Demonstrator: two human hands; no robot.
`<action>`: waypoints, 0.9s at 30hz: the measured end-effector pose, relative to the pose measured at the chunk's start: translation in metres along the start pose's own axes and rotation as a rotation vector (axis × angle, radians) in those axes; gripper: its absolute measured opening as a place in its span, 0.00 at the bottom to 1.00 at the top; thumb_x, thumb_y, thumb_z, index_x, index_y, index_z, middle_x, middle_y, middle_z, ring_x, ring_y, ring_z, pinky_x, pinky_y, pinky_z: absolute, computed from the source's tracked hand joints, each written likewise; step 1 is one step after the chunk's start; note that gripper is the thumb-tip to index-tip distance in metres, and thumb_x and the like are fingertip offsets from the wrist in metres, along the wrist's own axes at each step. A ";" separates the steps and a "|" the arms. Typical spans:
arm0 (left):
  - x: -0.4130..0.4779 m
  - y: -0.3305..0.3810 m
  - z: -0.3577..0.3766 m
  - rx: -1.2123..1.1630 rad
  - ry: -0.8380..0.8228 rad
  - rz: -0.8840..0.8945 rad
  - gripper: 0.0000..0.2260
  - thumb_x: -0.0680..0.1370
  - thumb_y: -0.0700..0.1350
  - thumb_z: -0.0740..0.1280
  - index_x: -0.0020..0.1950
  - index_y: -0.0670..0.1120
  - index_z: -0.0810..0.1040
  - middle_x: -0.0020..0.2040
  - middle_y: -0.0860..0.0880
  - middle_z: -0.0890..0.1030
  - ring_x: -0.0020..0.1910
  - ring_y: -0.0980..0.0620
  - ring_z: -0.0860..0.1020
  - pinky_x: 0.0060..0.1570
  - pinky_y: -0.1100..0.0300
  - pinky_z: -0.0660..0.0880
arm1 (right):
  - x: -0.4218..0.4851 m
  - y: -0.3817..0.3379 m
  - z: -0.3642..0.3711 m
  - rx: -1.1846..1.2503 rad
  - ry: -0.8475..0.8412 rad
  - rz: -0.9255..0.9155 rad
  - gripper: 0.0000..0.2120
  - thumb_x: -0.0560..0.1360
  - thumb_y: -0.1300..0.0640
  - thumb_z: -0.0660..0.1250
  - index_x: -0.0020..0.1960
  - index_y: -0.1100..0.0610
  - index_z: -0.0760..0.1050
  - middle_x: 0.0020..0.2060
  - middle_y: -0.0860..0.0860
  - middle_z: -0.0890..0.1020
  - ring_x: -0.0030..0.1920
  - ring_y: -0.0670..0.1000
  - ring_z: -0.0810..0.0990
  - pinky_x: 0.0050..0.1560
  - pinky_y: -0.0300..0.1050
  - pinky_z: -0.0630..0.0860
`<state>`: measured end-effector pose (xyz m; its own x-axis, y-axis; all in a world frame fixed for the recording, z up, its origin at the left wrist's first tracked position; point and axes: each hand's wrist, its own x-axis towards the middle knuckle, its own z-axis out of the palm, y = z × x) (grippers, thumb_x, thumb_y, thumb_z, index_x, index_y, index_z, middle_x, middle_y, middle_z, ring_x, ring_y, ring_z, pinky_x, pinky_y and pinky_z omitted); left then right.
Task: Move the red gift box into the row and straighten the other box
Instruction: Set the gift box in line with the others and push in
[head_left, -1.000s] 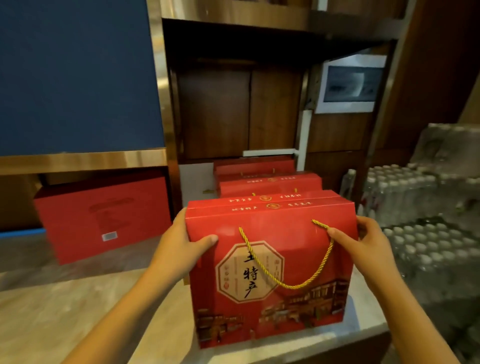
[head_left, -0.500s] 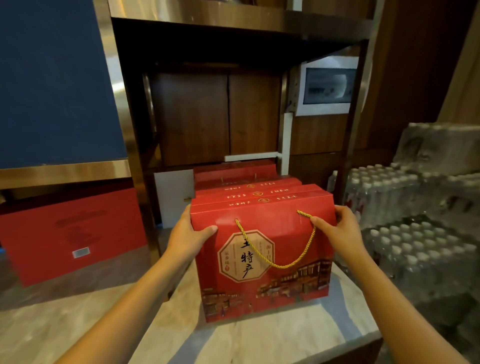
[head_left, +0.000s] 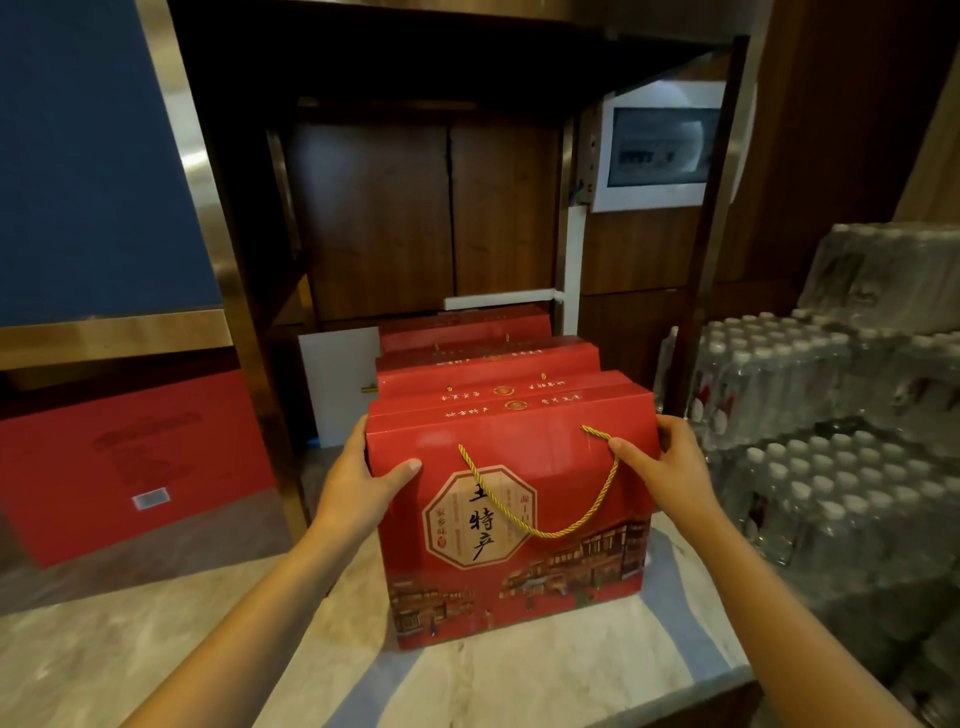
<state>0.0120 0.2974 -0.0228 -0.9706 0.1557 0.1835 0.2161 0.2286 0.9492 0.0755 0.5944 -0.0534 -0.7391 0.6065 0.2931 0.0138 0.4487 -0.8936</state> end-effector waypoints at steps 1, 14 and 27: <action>-0.001 0.000 0.001 0.001 0.003 0.002 0.28 0.74 0.43 0.69 0.71 0.54 0.64 0.55 0.53 0.76 0.54 0.52 0.76 0.52 0.54 0.75 | 0.000 0.002 -0.001 -0.002 -0.005 -0.004 0.30 0.69 0.51 0.73 0.66 0.60 0.66 0.64 0.58 0.72 0.63 0.57 0.74 0.60 0.53 0.74; -0.009 -0.018 0.000 0.045 -0.015 0.139 0.27 0.75 0.47 0.68 0.67 0.63 0.58 0.49 0.70 0.71 0.46 0.71 0.72 0.42 0.72 0.70 | -0.016 0.014 0.002 0.064 -0.008 -0.042 0.33 0.68 0.47 0.71 0.68 0.57 0.62 0.67 0.56 0.67 0.63 0.51 0.71 0.61 0.51 0.75; 0.011 -0.034 -0.009 -0.019 -0.039 0.153 0.31 0.74 0.47 0.68 0.74 0.59 0.58 0.56 0.62 0.74 0.50 0.68 0.73 0.46 0.66 0.72 | -0.017 0.012 0.022 0.166 0.030 0.002 0.30 0.71 0.53 0.70 0.68 0.54 0.60 0.69 0.54 0.68 0.59 0.48 0.74 0.56 0.42 0.77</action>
<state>-0.0070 0.2831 -0.0504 -0.9217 0.2246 0.3164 0.3585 0.1810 0.9158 0.0740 0.5751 -0.0766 -0.7189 0.6273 0.2994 -0.0983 0.3347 -0.9372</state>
